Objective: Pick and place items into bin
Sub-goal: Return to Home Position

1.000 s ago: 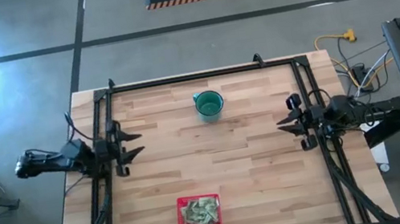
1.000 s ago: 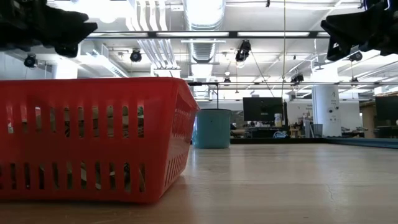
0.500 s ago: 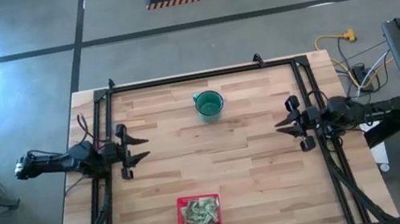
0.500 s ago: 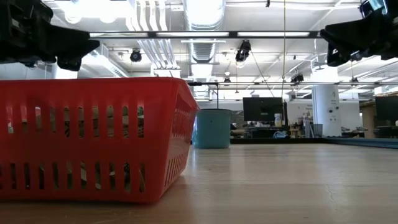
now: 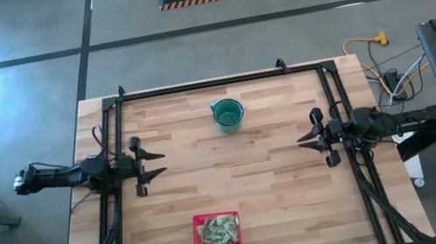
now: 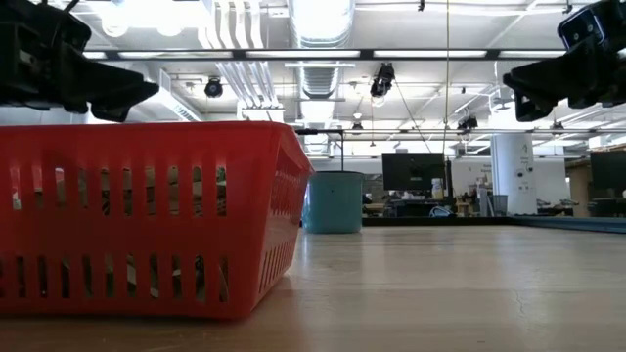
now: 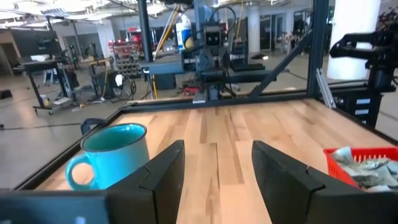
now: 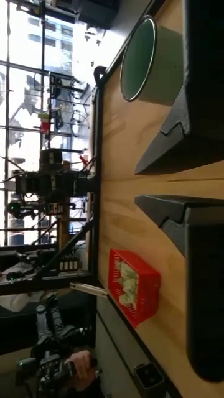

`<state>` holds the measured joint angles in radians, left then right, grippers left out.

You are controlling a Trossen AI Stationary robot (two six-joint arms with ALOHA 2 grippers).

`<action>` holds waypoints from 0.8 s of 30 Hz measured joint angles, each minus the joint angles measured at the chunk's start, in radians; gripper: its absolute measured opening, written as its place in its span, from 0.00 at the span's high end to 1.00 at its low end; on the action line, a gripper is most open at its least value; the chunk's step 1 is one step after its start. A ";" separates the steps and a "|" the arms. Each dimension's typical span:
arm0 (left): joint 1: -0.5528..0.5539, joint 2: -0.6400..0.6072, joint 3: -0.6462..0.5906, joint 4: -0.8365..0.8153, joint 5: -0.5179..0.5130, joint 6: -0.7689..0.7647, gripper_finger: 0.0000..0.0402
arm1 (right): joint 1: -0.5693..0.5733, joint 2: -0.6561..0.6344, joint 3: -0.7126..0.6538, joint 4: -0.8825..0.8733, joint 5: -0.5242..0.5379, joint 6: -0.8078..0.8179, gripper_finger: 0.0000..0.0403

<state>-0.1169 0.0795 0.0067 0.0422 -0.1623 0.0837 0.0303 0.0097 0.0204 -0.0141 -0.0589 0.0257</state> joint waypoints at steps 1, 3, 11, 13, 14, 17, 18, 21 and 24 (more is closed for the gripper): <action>0.000 0.008 0.000 0.000 0.000 0.000 0.57 | 0.000 0.000 0.000 0.000 0.000 0.001 0.87; 0.000 0.025 0.000 0.000 0.000 -0.001 0.57 | 0.000 0.000 0.000 0.000 0.000 0.000 0.87; 0.000 0.084 -0.001 0.001 -0.001 0.000 0.57 | 0.000 0.000 0.000 0.000 0.006 -0.001 0.87; 0.000 0.096 -0.001 0.001 -0.002 0.000 0.57 | 0.000 0.000 0.000 0.000 0.006 -0.002 0.87; 0.000 0.101 -0.001 0.001 -0.002 0.001 0.57 | 0.000 0.000 0.000 0.000 0.006 -0.002 0.87; 0.000 0.116 -0.001 0.002 -0.002 0.001 0.57 | 0.000 0.000 0.000 0.000 0.006 -0.001 0.87; 0.000 0.121 -0.001 0.002 -0.003 0.001 0.57 | 0.000 0.000 0.000 0.000 0.006 -0.002 0.87; 0.000 0.134 -0.001 0.002 -0.003 0.001 0.57 | 0.000 0.000 0.000 0.000 0.006 -0.001 0.87; 0.000 0.144 -0.002 0.002 -0.003 0.001 0.57 | 0.000 0.000 0.000 0.000 0.006 -0.001 0.87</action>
<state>-0.1169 0.2240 0.0051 0.0441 -0.1650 0.0845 0.0303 0.0101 0.0204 -0.0143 -0.0528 0.0247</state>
